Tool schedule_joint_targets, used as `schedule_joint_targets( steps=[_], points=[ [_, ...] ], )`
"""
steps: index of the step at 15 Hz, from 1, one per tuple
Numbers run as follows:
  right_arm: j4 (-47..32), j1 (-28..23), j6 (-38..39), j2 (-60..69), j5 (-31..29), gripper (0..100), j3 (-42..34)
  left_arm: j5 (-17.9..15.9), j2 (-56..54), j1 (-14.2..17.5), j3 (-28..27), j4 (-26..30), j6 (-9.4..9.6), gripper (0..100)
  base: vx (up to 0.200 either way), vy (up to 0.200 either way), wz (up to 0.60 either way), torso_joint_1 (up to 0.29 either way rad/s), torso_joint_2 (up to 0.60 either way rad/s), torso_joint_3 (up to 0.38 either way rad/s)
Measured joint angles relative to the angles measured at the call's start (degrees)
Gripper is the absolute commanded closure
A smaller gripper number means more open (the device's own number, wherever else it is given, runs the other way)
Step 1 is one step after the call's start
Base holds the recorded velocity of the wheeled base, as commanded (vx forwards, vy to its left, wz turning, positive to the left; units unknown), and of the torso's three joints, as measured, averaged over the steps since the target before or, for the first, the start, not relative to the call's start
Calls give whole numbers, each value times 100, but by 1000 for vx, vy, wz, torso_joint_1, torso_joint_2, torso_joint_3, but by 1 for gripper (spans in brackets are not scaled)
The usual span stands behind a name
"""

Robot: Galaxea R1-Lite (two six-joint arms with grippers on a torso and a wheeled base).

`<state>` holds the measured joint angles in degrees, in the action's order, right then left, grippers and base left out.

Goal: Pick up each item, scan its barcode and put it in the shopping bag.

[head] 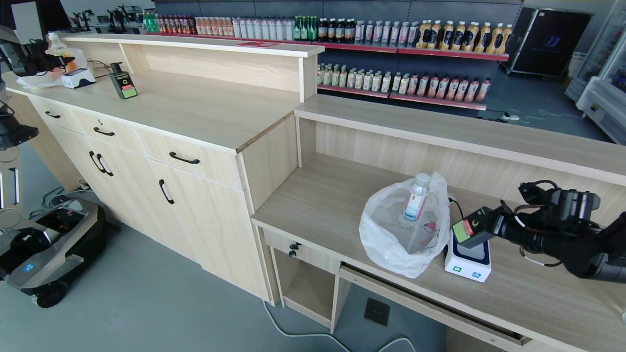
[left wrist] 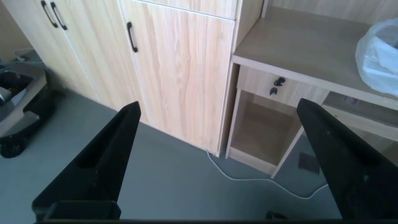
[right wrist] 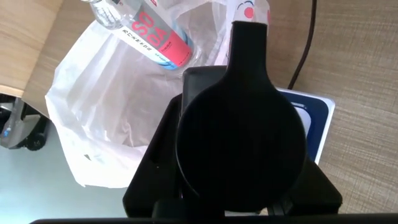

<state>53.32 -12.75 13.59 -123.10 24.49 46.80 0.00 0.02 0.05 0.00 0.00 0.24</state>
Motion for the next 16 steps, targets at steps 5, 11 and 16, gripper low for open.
schedule_joint_targets(
  steps=[5, 11, 16],
  points=[
    [29, 24, 4, -82, -6, 100, -20, 0, 0, 2, 0, 0, 2, 0, 0, 0, 0, 0, 0, 0],
    [84, 33, 4, -127, -16, 100, 0, 0, 0, 2, 0, 0, 2, 0, 0, 0, 0, 0, 0, 0],
    [169, 55, -555, 113, -99, 100, -110, 0, 0, 5, 0, 0, 2, 0, 0, 0, 0, 0, 0, 0]
  ],
)
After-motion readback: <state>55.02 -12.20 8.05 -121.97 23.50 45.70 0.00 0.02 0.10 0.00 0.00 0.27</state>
